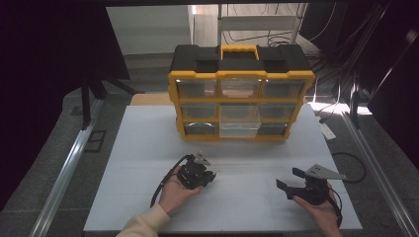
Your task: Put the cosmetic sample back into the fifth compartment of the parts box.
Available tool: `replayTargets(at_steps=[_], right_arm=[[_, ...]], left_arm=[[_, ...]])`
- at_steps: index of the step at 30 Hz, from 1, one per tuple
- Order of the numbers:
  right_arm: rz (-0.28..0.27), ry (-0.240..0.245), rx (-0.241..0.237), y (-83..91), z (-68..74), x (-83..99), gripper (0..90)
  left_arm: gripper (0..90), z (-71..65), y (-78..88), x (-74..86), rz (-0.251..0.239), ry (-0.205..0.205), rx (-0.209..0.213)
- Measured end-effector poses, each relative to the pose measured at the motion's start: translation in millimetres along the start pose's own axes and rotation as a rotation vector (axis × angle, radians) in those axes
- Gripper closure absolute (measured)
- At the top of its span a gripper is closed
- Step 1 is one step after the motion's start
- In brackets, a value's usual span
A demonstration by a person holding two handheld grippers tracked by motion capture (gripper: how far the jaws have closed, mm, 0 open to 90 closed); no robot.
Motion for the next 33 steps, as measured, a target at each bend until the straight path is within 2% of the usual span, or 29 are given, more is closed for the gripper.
replayTargets(at_steps=[2,9,12,19,33], right_arm=[[0.001,0.000,0.000,0.0,-0.1,0.2,17.2],[0.001,-0.001,-0.002,-0.2,-0.1,0.2,17.2],[-0.004,0.001,0.001,0.6,0.0,-0.6,17.3],[-0.002,-0.001,0.000,0.6,-0.2,-0.3,17.3],[0.000,0.004,0.003,0.4,-0.1,-0.2,17.3]], left_arm=[[80.8,-0.8,3.5,-0.6,-0.013,0.000,0.021],[80.8,0.5,12.7,-2.0,-0.059,0.004,0.029],[80.8,1.5,21.1,-4.4,-0.104,0.017,0.059],[80.8,3.2,34.1,-8.2,-0.155,0.022,0.091],[80.8,8.8,51.9,-10.3,-0.208,0.031,0.102]])
Point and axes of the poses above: each handheld gripper's, and its own axes: y roughly backward along the jaws, x roughly out of its underside, z roughly to its left, the point moved 7 cm from there along -y, roughly forward along the jaws, and after that the axes turned 10 degrees about y, right-handed, at the moved point
